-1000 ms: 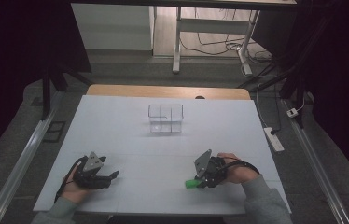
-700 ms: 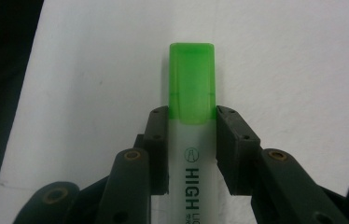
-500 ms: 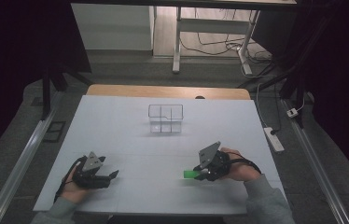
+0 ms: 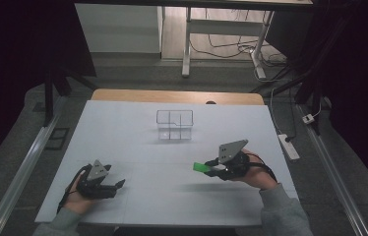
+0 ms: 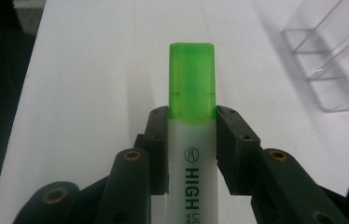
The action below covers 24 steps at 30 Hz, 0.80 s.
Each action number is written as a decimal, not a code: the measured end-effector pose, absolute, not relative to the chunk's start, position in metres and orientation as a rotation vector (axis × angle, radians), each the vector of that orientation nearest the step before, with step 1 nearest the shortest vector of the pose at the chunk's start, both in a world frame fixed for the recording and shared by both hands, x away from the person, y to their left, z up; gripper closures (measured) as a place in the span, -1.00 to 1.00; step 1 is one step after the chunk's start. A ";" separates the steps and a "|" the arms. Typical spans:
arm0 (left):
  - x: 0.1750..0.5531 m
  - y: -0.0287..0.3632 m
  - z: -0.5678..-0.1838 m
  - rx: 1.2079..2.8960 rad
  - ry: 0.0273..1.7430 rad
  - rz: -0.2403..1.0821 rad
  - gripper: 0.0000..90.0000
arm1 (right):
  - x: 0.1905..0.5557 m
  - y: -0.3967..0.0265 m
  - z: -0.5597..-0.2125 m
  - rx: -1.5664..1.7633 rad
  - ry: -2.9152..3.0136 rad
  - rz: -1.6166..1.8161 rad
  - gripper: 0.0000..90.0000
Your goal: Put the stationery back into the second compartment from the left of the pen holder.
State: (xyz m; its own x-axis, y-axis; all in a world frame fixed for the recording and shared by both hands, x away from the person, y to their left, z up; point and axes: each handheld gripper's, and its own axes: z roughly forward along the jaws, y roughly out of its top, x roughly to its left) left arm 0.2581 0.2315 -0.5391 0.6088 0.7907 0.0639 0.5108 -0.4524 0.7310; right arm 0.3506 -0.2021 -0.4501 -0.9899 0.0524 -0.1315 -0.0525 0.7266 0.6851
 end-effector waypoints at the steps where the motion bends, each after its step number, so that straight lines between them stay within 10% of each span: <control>1: 0.258 0.232 -0.539 2.148 1.020 0.529 -0.47 | 0.351 -0.203 -0.449 0.018 2.773 1.130 0.48; 24: 0.258 0.232 -0.538 2.142 1.021 0.534 -0.47 | 0.356 -0.196 -0.440 0.354 2.534 1.307 0.48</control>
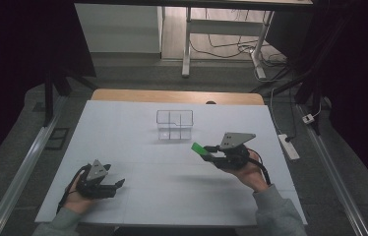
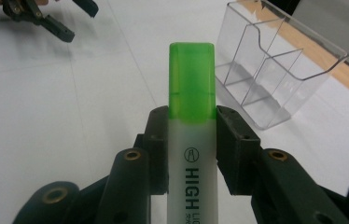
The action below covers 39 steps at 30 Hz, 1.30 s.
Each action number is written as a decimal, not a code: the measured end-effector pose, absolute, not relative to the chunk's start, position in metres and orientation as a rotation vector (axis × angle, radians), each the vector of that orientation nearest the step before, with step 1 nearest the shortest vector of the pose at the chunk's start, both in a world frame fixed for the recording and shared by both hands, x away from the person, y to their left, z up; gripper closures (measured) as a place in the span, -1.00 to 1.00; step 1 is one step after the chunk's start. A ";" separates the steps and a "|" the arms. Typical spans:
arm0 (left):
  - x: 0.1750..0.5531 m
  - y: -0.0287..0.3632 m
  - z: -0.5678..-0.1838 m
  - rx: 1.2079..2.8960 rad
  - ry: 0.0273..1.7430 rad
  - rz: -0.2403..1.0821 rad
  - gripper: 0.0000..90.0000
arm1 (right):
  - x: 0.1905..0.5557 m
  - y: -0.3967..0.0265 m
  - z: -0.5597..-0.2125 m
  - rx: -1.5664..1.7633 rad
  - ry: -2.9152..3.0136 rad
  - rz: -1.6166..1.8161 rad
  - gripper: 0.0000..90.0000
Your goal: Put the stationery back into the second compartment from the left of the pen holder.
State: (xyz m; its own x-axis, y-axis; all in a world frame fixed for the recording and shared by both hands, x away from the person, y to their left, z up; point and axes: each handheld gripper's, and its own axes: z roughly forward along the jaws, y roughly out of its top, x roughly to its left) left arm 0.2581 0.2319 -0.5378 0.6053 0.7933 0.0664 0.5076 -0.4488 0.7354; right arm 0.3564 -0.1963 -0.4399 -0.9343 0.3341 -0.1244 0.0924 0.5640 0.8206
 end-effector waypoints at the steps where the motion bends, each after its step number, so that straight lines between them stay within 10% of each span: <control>1: 0.258 0.232 -0.538 2.142 1.021 0.534 -0.47 | 0.356 -0.196 -0.439 0.344 2.522 1.307 0.48; 39: 0.259 0.230 -0.540 2.152 1.022 0.518 -0.47 | 0.392 -0.157 -0.426 0.628 2.329 1.544 0.48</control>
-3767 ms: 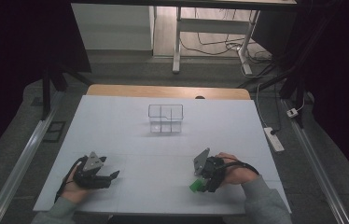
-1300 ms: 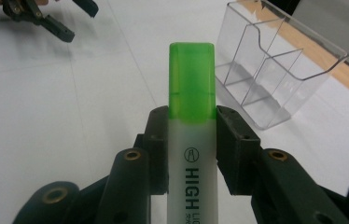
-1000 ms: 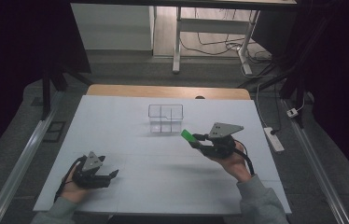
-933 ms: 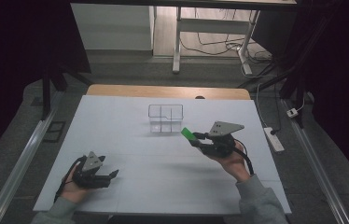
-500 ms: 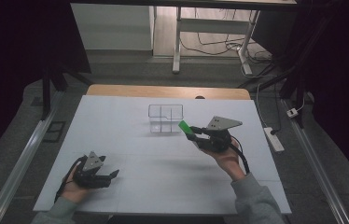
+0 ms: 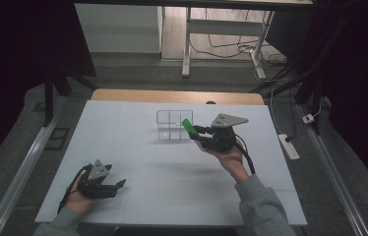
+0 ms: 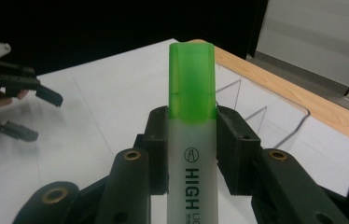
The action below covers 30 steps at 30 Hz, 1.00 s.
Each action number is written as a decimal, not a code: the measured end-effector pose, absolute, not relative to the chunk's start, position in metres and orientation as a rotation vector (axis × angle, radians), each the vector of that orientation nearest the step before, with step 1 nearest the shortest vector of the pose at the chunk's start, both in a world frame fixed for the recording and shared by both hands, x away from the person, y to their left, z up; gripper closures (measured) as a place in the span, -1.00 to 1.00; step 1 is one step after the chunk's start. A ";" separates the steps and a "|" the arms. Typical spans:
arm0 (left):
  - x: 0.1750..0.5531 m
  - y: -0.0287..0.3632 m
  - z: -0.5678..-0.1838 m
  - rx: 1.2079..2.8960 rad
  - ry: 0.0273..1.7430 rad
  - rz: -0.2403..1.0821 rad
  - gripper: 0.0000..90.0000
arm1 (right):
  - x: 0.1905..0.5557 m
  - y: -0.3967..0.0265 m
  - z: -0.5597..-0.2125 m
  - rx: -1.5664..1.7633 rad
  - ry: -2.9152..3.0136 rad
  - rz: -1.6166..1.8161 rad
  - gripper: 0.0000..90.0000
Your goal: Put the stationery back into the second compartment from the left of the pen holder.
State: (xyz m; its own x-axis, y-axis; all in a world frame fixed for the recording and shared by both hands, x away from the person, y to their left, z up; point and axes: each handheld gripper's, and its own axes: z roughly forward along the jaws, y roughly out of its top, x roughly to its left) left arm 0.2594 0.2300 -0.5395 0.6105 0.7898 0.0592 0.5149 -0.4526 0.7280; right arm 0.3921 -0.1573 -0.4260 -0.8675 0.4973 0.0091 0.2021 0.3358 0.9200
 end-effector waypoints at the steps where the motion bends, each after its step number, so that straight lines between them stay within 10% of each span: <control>1: 0.260 0.230 -0.540 2.153 1.023 0.518 -0.47 | 0.394 -0.155 -0.425 0.629 2.328 1.545 0.48; 30: 0.261 0.232 -0.541 2.150 1.032 0.505 -0.48 | 0.433 -0.118 -0.411 0.720 2.336 1.638 0.48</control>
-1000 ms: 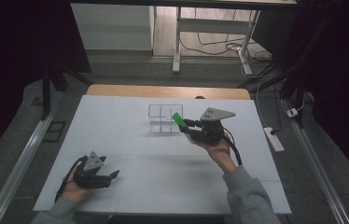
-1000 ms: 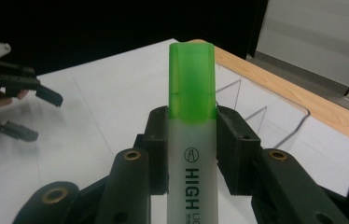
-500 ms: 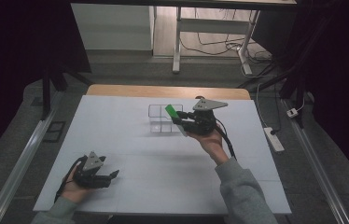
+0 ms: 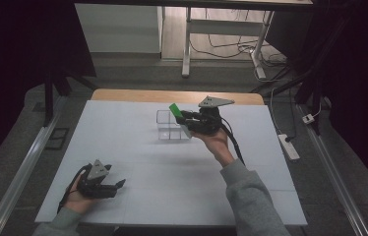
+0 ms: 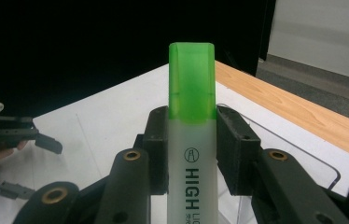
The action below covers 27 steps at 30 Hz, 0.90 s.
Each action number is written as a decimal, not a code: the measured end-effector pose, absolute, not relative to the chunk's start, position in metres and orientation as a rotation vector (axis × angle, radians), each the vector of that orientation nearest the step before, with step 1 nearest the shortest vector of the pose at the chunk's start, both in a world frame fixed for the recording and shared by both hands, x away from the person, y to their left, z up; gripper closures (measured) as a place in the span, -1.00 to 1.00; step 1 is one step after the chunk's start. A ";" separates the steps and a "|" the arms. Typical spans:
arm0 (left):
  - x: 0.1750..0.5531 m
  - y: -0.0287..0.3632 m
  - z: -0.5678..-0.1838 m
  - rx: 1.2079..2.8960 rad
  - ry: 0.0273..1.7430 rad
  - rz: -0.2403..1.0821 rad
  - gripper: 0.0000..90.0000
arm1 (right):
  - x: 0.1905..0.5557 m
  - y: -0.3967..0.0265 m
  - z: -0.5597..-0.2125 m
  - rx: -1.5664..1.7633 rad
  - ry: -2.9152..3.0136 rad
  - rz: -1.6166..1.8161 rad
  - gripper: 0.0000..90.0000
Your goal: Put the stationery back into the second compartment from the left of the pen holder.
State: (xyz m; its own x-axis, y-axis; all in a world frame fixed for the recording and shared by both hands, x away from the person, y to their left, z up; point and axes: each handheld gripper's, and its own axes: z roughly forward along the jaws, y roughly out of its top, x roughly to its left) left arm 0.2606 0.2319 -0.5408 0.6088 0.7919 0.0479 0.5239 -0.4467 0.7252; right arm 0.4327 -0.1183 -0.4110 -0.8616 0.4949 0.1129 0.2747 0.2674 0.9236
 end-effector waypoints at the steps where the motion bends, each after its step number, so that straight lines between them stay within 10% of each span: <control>1: 0.261 0.232 -0.541 2.150 1.030 0.503 -0.48 | 0.434 -0.118 -0.411 0.721 2.337 1.634 0.48; 27: 0.261 0.233 -0.541 2.152 1.022 0.503 -0.48 | 0.465 -0.095 -0.418 0.766 2.274 1.687 0.48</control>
